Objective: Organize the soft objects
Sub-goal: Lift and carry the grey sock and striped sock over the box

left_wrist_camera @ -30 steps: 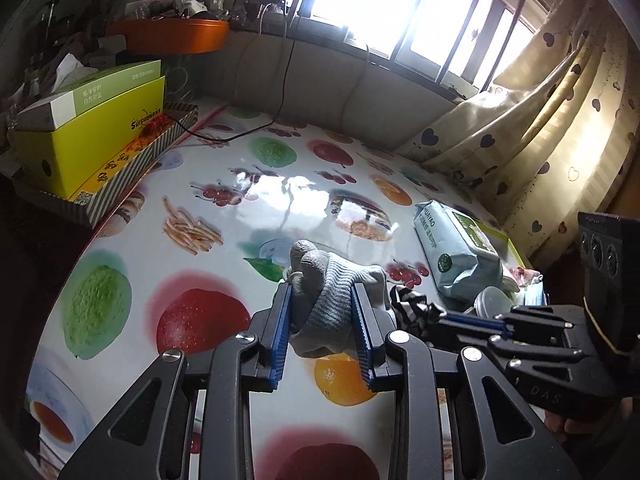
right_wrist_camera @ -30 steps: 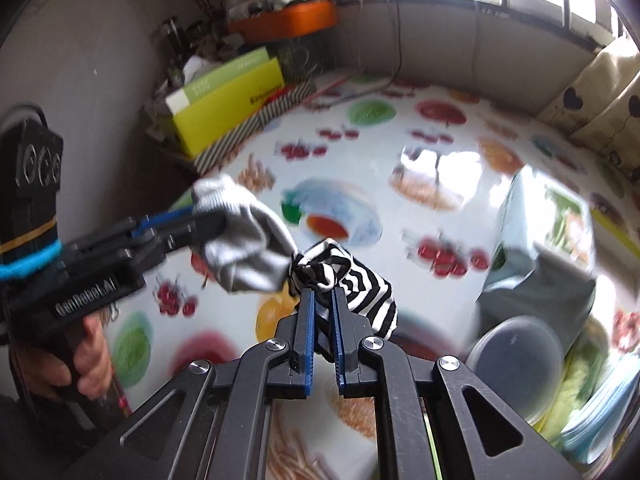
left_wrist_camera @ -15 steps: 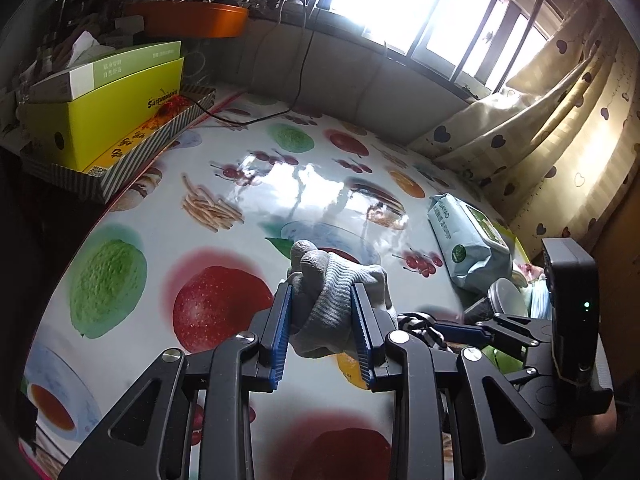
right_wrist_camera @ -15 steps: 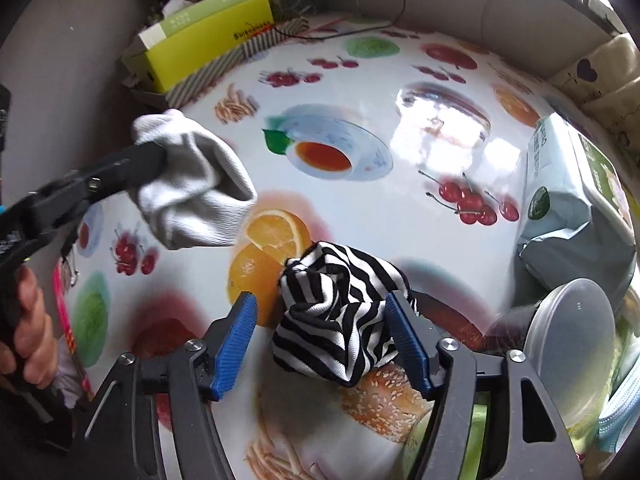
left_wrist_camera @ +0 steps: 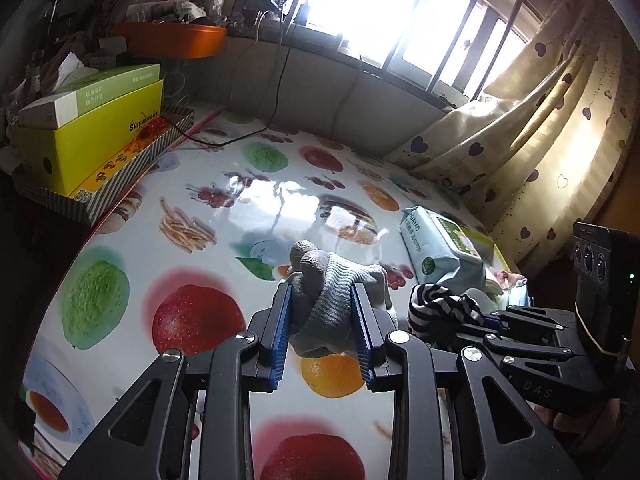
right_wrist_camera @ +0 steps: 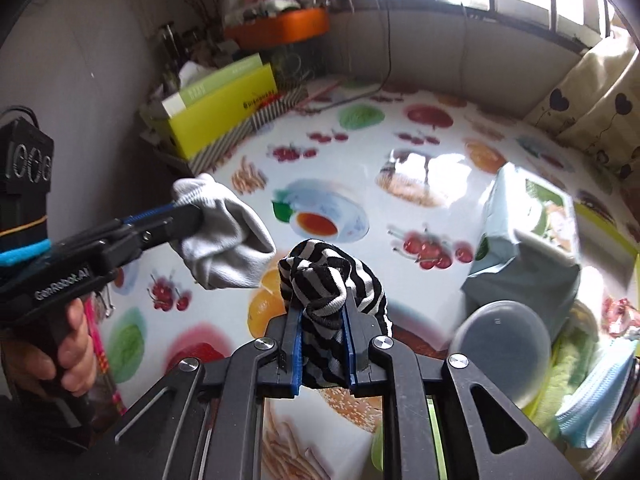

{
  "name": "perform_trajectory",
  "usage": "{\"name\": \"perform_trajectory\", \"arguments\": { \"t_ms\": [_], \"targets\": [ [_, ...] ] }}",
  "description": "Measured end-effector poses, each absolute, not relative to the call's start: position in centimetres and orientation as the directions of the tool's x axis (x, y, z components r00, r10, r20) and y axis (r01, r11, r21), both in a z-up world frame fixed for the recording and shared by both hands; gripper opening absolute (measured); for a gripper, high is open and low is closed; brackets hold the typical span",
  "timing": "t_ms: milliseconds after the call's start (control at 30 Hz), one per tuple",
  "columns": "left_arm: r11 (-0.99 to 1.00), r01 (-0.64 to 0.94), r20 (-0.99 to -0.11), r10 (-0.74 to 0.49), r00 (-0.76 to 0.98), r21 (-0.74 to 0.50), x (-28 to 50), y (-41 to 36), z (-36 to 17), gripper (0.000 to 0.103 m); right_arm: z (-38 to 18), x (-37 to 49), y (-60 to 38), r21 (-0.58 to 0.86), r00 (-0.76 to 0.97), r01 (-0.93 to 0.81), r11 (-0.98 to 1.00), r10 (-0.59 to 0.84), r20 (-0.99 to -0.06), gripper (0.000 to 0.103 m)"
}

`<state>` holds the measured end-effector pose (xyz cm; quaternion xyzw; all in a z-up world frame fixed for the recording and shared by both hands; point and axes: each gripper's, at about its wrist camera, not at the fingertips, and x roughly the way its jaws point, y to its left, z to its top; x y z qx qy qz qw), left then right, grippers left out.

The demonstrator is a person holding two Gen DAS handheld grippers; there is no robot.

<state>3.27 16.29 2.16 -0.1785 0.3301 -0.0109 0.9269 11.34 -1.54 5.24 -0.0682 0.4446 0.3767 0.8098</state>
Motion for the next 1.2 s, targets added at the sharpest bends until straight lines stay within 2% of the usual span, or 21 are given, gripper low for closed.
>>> {"name": "perform_trajectory", "arguments": {
  "t_ms": [467, 1200],
  "targets": [
    [0.955, 0.042, -0.572, -0.210, 0.793, -0.293, 4.8, 10.4, 5.0, 0.030, 10.1, 10.4, -8.5, 0.220, 0.467, -0.607, 0.763, 0.567, -0.679, 0.015],
    [0.940, 0.229, -0.547, -0.334, 0.768, -0.252, 8.4, 1.7, 7.6, 0.030, 11.5, 11.5, -18.6, 0.236, 0.605, -0.455, 0.859, 0.492, -0.626, 0.015]
  ]
}}
